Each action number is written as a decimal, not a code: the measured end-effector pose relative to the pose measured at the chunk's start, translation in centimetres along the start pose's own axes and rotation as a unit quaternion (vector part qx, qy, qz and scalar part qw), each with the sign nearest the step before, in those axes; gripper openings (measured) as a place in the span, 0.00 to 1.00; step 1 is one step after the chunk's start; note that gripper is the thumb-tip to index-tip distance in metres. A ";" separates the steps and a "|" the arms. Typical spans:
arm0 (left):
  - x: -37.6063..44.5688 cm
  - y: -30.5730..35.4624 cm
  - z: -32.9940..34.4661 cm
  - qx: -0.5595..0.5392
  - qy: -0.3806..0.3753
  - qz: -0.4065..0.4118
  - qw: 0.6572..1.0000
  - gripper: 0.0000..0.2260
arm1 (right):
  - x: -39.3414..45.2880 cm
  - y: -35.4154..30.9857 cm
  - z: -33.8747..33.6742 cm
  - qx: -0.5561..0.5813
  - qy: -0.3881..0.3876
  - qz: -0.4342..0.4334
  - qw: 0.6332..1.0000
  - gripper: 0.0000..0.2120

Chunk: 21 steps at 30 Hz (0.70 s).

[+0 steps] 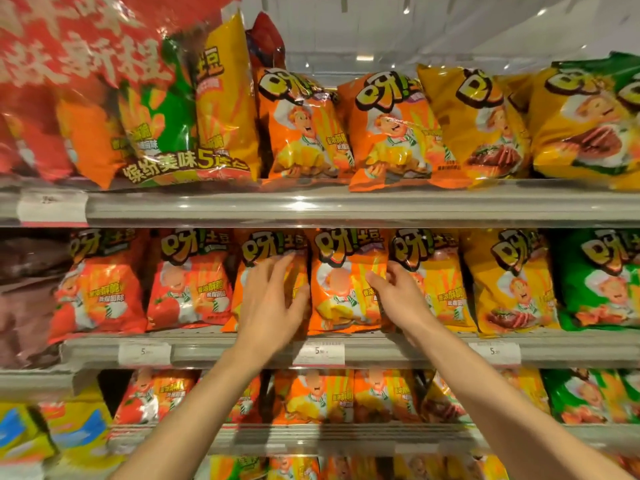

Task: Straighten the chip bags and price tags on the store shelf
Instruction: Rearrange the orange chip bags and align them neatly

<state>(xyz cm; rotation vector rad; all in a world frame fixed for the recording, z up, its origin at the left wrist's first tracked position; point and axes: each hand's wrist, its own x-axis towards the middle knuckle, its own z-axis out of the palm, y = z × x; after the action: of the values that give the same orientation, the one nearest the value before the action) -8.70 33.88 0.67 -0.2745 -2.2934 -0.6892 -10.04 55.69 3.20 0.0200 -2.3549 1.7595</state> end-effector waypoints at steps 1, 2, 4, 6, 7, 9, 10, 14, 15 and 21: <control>-0.1 -0.9 0.0 0.042 0.013 0.005 0.999 0.25 | 0.0 0.2 -0.2 -0.014 0.007 -0.006 1.000 0.27; -0.2 -1.7 0.0 0.073 0.014 0.003 0.997 0.25 | -0.1 0.4 -0.4 -0.021 0.015 -0.010 1.000 0.26; -0.3 -2.9 0.4 0.115 -0.013 -0.006 0.993 0.27 | -0.2 0.6 -0.7 -0.031 0.034 -0.011 0.999 0.26; -0.5 -3.9 0.8 0.139 -0.043 0.006 0.989 0.29 | -0.2 0.7 -0.7 -0.045 0.047 -0.012 0.998 0.26; -0.6 -4.3 0.9 0.141 -0.050 0.014 0.989 0.30 | -0.2 0.8 -0.5 -0.049 0.048 -0.011 0.998 0.26; -0.8 -4.8 0.8 0.128 -0.058 0.024 0.990 0.31 | 0.0 1.0 0.1 -0.050 0.046 -0.005 0.998 0.27; -0.9 -5.1 0.8 0.118 -0.061 0.024 0.991 0.31 | 0.2 1.2 0.4 -0.049 0.047 0.001 0.998 0.28; -1.0 -5.4 0.7 0.104 -0.080 0.015 0.991 0.32 | 0.4 1.5 1.3 -0.076 0.067 -0.006 0.995 0.28; -1.0 -5.4 0.7 0.108 -0.079 0.018 0.991 0.32 | 0.4 1.6 1.4 -0.077 0.081 -0.010 0.994 0.27; -0.5 -4.4 0.6 0.114 -0.030 0.014 0.993 0.28 | 1.0 1.9 2.0 -0.101 0.129 -0.027 0.986 0.25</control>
<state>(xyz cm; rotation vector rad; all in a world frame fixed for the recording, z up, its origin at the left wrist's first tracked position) -10.35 30.50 -1.76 -0.2207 -2.3952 -0.4046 -11.58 54.44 1.01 -0.1630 -2.3048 1.3960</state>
